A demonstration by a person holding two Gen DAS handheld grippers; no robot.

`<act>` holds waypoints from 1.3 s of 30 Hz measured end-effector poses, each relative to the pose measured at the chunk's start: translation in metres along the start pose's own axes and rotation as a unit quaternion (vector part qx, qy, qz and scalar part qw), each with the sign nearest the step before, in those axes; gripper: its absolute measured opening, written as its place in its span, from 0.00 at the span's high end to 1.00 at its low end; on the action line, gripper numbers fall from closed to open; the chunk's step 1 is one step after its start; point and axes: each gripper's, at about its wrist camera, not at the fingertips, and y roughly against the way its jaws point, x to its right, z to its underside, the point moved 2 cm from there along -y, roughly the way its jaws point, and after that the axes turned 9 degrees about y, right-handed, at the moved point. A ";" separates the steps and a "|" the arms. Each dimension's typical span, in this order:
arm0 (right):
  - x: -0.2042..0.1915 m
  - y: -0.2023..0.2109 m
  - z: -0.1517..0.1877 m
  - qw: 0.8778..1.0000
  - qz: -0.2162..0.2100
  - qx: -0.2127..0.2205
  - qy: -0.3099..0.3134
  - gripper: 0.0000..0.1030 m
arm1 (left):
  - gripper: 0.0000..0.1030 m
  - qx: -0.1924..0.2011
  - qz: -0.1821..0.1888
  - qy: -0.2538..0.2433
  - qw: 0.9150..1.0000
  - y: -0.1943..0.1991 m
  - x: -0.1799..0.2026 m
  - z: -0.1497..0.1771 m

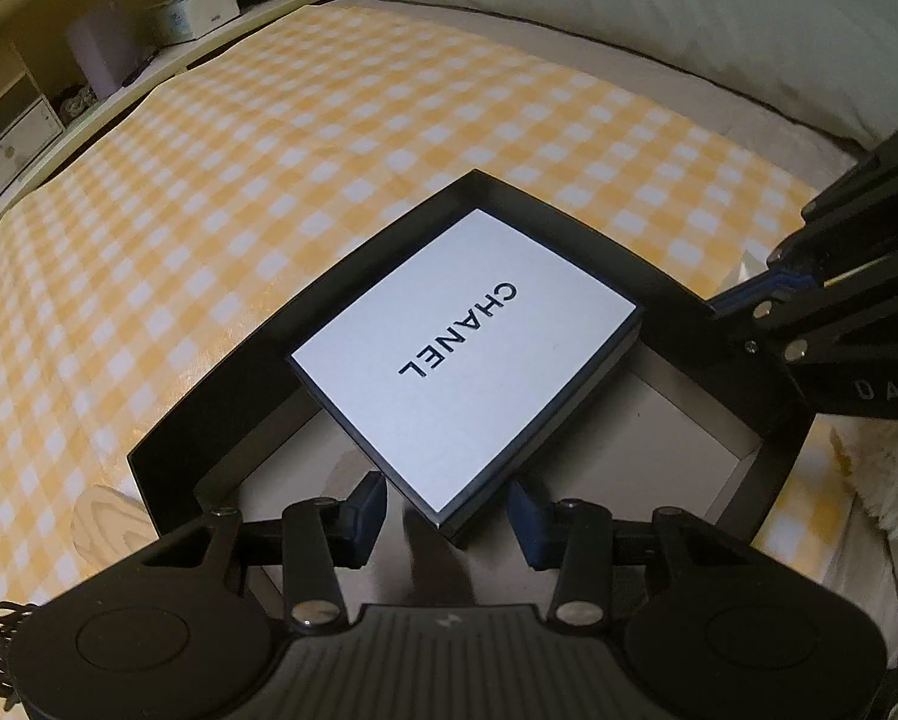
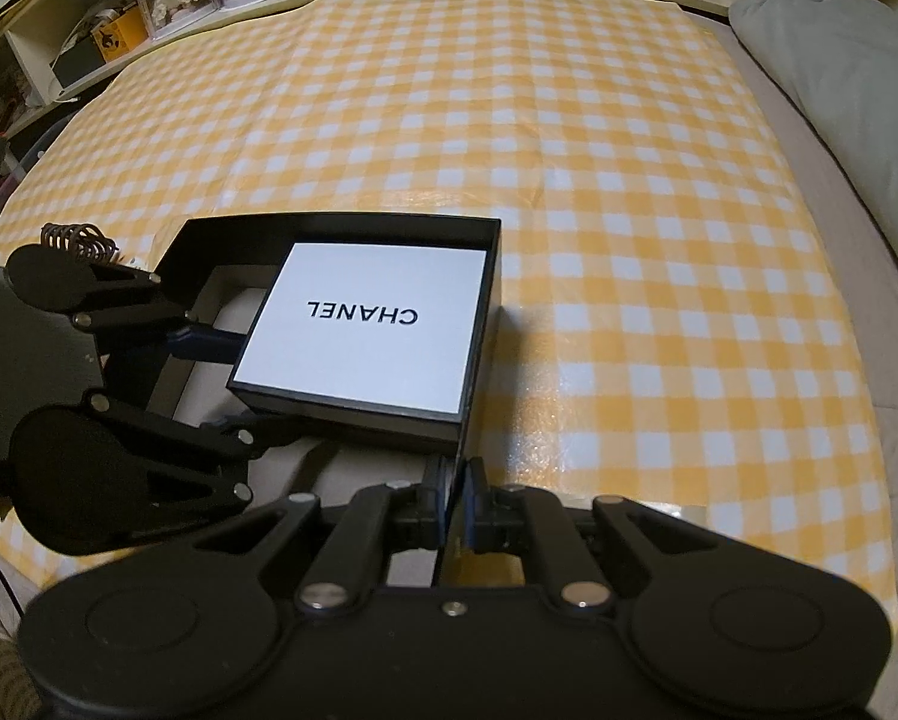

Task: Organize rigid objects
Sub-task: 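Open the left tool to release the CHANEL box and withdraw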

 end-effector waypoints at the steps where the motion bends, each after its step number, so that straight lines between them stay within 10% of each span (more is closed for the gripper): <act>1: 0.000 0.000 0.000 1.000 0.000 0.000 0.000 0.93 | 0.55 0.001 0.001 0.001 1.000 0.000 -0.001 0.001; 6: 0.001 0.000 0.000 1.000 0.000 0.000 -0.002 0.93 | 0.53 0.010 0.004 0.010 1.000 0.000 -0.002 0.002; 17: 0.001 0.001 -0.001 1.000 0.005 0.003 -0.007 0.94 | 0.03 0.095 0.000 0.057 0.994 0.069 -0.006 0.010; 39: 0.016 -0.005 -0.002 0.999 0.010 -0.005 -0.044 0.94 | 0.00 0.235 -0.112 0.244 0.934 0.193 -0.105 0.072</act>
